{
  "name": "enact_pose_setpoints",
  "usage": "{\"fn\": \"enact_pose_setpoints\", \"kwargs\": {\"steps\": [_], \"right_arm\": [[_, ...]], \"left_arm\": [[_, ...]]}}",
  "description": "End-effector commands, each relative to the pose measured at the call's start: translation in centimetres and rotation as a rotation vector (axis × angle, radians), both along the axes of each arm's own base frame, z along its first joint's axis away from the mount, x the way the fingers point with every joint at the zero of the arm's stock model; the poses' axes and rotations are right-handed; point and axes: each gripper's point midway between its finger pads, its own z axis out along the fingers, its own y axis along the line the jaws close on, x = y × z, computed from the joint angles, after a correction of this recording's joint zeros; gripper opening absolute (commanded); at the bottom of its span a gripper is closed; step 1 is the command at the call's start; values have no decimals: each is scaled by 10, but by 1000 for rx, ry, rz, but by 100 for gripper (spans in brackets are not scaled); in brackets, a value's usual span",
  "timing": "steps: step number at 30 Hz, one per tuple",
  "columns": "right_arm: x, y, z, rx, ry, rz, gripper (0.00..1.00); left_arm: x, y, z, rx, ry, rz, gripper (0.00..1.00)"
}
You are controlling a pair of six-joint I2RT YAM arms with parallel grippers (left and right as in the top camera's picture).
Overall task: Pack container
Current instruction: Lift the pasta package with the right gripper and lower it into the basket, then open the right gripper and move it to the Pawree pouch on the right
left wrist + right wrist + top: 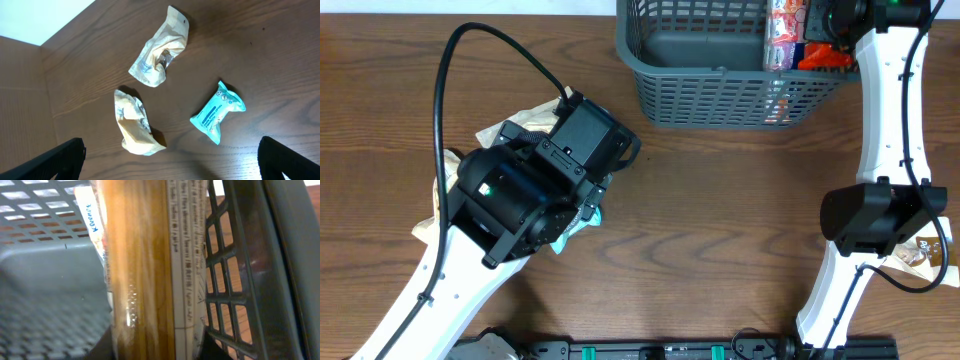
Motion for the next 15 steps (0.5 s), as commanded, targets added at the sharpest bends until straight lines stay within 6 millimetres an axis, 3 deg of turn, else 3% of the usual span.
{"fn": "enact_pose_setpoints", "kwargs": {"steps": [1, 15], "right_arm": [[-3, -4, 17, -10, -38, -14, 30], [-1, -3, 20, -26, -47, 13, 38]], "left_arm": [[0, 1, -2, 1, 6, 15, 99], [0, 2, -2, 1, 7, 15, 99]]}}
